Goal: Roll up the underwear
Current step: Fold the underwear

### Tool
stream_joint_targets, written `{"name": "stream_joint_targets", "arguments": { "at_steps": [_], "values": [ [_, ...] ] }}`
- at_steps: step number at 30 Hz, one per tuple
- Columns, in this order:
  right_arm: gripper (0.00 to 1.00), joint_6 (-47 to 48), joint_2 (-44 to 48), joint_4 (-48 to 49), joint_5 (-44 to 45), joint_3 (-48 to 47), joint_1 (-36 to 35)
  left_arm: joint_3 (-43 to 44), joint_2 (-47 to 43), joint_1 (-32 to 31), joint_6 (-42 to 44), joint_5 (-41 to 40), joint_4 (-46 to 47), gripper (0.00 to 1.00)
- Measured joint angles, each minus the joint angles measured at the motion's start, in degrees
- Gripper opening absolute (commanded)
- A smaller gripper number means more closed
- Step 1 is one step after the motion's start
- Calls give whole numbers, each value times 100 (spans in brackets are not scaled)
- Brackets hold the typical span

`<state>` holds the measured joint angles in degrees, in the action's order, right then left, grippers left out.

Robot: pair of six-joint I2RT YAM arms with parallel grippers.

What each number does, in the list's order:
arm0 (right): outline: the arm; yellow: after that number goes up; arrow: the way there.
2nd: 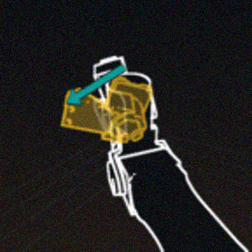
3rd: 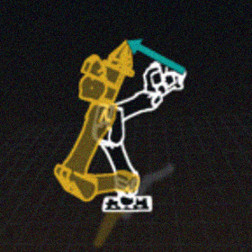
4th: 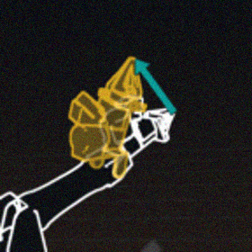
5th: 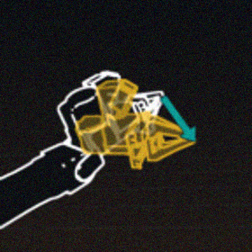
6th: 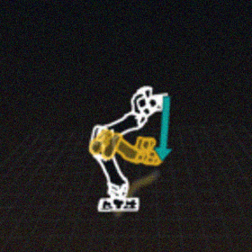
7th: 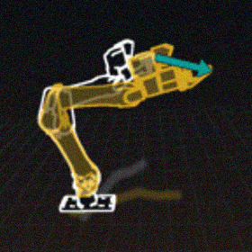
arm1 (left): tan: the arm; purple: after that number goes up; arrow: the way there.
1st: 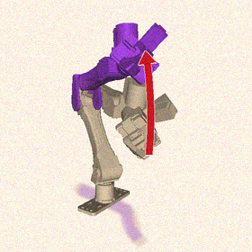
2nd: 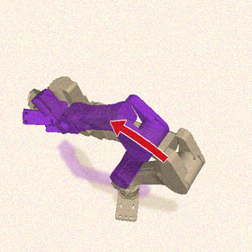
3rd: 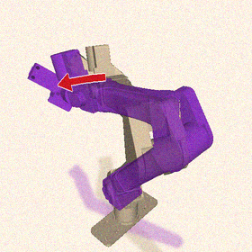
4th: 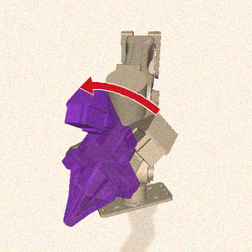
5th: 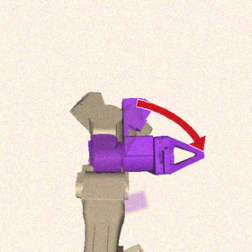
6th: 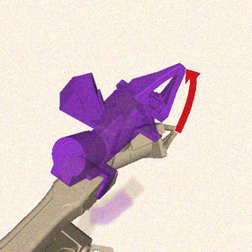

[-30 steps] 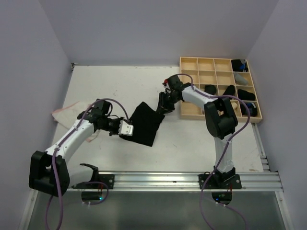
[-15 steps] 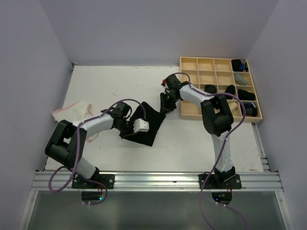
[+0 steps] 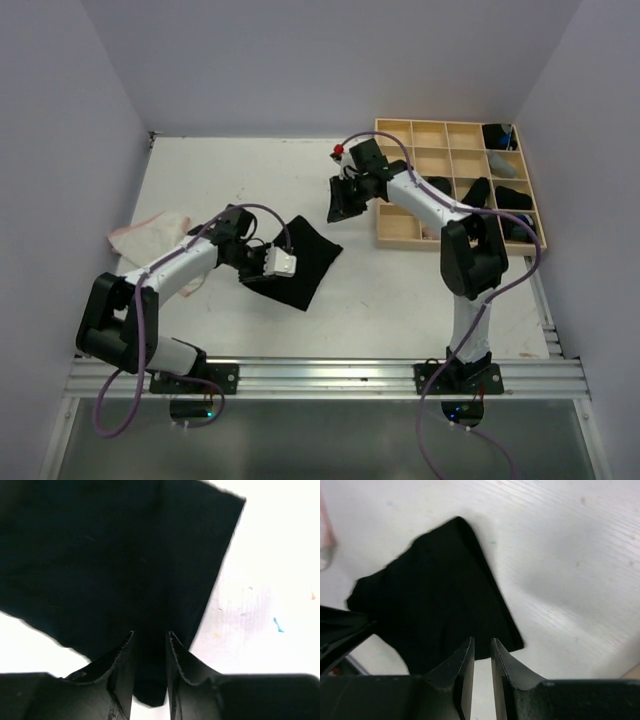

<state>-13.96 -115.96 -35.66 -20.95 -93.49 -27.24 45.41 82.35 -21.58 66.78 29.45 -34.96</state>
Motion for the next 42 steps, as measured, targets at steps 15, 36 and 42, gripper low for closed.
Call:
{"name": "stream_joint_targets", "arguments": {
  "at_steps": [15, 36, 42],
  "values": [
    [25, -623, -525, 483, -824, 885, -343, 601, -35, -1349, -1475, 721, 509, 31],
    [31, 577, -699, -352, -111, 245, -310, -330, 461, -1851, -745, 37, 1196, 31],
    [34, 702, 243, 179, -863, 955, -251, -203, -260, -1425, -750, 214, 0, 50]
  ]
}}
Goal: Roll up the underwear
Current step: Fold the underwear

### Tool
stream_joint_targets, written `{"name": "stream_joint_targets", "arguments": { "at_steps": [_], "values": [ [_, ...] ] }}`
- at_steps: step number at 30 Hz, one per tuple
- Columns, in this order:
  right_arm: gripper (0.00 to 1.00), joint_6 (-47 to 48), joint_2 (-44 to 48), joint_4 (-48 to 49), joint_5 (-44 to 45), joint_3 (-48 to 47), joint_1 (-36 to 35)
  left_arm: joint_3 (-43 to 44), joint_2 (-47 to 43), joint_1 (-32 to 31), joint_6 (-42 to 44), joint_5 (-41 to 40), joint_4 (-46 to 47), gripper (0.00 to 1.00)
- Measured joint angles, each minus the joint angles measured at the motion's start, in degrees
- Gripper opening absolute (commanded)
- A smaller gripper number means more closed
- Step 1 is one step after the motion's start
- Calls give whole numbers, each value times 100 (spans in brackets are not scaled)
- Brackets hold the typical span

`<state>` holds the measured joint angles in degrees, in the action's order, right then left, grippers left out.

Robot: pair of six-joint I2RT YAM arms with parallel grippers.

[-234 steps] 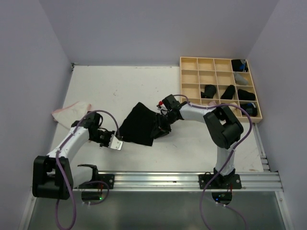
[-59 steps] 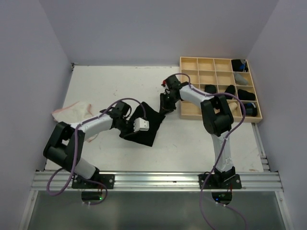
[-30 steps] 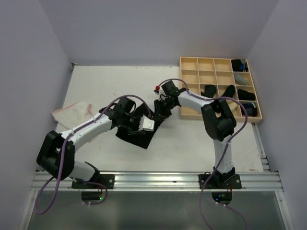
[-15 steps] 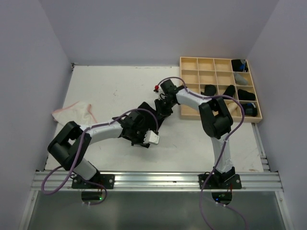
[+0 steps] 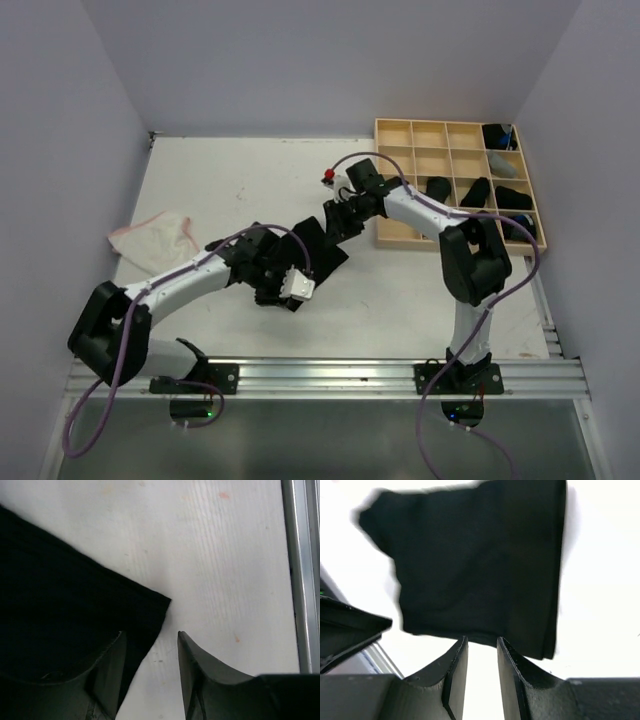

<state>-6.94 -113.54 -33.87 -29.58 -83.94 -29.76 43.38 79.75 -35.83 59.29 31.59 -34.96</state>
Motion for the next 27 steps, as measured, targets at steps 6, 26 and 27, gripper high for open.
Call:
{"name": "stream_joint_targets", "arguments": {
  "at_steps": [6, 26, 27],
  "values": [
    [28, -98, 208, 588, -442, -313, 22, 802, -911, 437, -896, 415, 17, 54],
    [22, -1707, 236, 2369, -153, 1939, -328, 2138, 2702, 2479, -3300, 586, 142, 30],
    [27, -1753, 284, 2455, -144, 1978, -509, 2323, 2815, 2494, -3230, 592, 136, 33]
  ]
}}
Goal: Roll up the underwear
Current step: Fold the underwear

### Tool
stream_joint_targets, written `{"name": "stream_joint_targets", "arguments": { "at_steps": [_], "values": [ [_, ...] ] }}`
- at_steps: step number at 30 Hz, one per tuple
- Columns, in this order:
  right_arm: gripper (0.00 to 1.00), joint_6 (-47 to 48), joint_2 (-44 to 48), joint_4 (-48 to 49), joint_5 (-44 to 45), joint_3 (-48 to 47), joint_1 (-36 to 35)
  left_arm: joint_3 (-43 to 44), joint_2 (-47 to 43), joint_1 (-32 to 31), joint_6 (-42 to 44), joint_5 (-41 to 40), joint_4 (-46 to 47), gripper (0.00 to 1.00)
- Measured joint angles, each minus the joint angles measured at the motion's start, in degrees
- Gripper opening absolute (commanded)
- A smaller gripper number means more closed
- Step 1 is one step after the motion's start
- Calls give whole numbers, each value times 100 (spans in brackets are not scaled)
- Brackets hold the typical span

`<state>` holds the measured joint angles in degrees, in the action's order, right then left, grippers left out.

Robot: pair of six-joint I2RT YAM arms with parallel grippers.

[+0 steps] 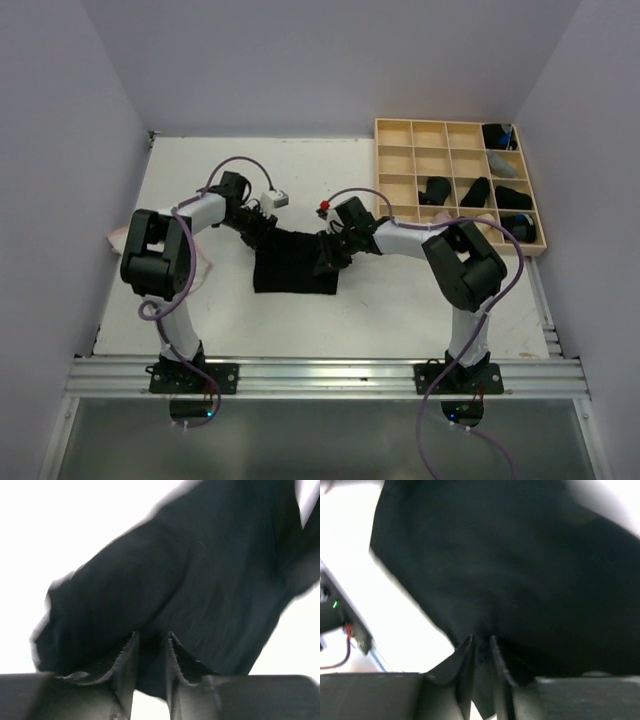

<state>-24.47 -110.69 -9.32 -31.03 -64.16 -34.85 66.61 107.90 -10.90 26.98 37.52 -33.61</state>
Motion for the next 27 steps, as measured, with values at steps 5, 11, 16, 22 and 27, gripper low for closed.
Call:
{"name": "stream_joint_targets", "arguments": {
  "at_steps": [5, 11, 16, 22, 27],
  "values": [
    [32, 37, 68, -15, -2, -382, -634, 752, 153, 31, 634, 197, -120, 45],
    [30, 238, 702, -129, 0, -1051, 332, 621, -1099, 319, 614, 778, -90, 52],
    [23, -225, 826, 533, -354, -911, 807, 33, -1797, 437, -1198, 1703, 1403, 41],
    [20, -459, -94, 1272, -1314, -662, 564, -905, -780, 162, -3672, 1956, 3543, 34],
    [20, 155, -754, 730, -1491, -1025, 551, -1290, -203, -4, -4940, 1766, 4642, 32]
  ]
}}
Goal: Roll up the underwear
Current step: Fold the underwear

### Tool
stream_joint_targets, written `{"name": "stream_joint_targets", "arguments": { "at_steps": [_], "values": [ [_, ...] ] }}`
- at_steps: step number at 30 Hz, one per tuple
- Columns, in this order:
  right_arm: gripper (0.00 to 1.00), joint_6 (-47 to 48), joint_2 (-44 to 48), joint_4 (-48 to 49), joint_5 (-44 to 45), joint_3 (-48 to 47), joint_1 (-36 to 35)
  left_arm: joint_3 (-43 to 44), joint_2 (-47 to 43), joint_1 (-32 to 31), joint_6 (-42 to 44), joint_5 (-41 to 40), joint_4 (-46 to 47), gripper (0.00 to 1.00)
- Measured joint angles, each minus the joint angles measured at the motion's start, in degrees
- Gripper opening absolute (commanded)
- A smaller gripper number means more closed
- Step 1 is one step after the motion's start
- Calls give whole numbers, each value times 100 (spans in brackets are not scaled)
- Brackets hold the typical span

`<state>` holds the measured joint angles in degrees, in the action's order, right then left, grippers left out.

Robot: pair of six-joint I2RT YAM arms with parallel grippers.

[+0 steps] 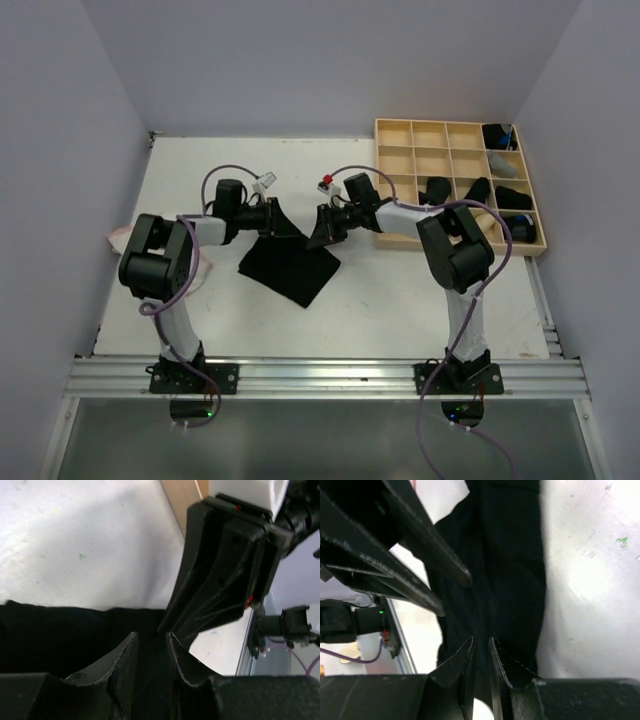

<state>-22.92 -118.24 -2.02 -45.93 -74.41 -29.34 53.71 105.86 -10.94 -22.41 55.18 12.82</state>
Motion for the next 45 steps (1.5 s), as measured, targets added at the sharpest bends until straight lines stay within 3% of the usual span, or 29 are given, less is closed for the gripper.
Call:
{"name": "stream_joint_targets", "arguments": {
  "at_steps": [5, 14, 22, 30, 38, 45],
  "values": [
    [18, 640, -365, -444, -2, -341, 26, 0, 658, 42, -656, -389, 796, 28],
    [19, 1333, -531, -682, -308, -221, 146, 457, 1427, 487, -918, -289, 835, 25],
    [20, 966, -407, -273, -271, 17, -42, 1449, 1773, 772, -76, -83, -55, 31],
    [29, 39, -428, 22, -216, -9, -481, 2424, 1731, 1010, 1255, -153, -1233, 38],
    [28, 616, 28, -846, -437, -181, 76, 1825, 669, 872, 2055, 367, -2076, 36],
    [23, 1169, 205, -1443, -988, -179, -184, 1300, 802, 35, 1847, 479, -1965, 34]
  ]
}}
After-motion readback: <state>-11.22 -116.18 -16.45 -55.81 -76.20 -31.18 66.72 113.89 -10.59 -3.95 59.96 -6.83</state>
